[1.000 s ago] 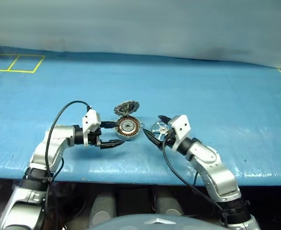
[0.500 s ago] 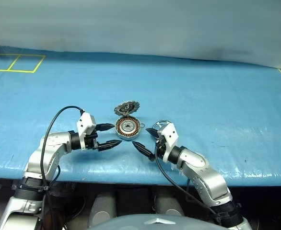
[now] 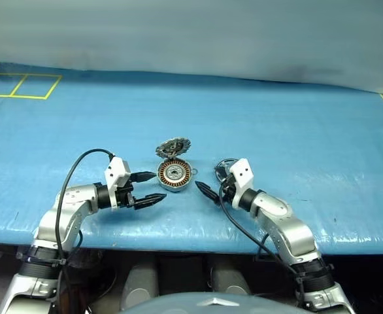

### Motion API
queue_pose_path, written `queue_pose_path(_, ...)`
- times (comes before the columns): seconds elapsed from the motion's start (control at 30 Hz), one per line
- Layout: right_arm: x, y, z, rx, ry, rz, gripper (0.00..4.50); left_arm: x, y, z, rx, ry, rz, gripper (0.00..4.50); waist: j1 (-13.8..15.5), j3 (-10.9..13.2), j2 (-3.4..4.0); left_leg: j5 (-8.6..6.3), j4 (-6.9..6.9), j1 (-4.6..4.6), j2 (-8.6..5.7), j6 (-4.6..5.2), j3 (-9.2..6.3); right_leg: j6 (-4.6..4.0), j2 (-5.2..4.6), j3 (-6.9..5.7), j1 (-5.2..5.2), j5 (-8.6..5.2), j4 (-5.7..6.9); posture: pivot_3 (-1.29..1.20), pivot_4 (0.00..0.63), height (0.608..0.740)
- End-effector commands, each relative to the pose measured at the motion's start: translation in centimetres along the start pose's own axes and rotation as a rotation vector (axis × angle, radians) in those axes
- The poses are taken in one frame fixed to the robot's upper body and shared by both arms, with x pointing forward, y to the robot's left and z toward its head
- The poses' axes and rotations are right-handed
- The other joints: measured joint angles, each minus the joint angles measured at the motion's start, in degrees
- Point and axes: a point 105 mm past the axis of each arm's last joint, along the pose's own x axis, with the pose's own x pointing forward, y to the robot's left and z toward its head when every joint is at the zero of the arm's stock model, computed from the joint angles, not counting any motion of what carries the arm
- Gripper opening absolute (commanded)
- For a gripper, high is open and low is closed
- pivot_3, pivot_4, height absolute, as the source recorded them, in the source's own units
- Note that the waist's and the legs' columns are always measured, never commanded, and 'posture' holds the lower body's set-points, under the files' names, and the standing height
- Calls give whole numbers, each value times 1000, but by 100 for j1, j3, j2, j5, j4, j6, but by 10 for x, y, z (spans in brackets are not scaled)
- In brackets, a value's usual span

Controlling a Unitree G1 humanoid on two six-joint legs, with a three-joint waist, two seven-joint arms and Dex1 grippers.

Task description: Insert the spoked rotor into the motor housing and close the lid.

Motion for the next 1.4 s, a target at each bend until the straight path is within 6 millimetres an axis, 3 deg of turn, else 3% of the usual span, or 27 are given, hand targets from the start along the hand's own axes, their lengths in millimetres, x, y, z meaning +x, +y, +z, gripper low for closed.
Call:
queue_pose_path(0.03, -1, -9, 16, -36, -47, -22, 4500, 4, -5, 10, 36, -43, -18, 3991, -1, 0, 0, 0, -2, 0, 0, 0, 0, 0, 0, -1, -1, 0, 0, 0, 150, 740)
queue_pose_path(0.7, 34, -11, 45, -87, -118, -48, 4500, -2, -10, 10, 79, -102, 19, 3991, -17, 1, 1, 0, -7, -1, 0, 0, 2, 0, -1, 1, -2, 0, -7, 0, 150, 740)
queue_pose_path(1.4, 46, -16, 61, -106, -177, -69, 4500, -5, -14, 14, 83, -187, 88, 3991, -48, 1, 2, 0, -14, -1, 1, 0, 3, 0, -1, 1, -5, 0, -8, 0, 150, 740)
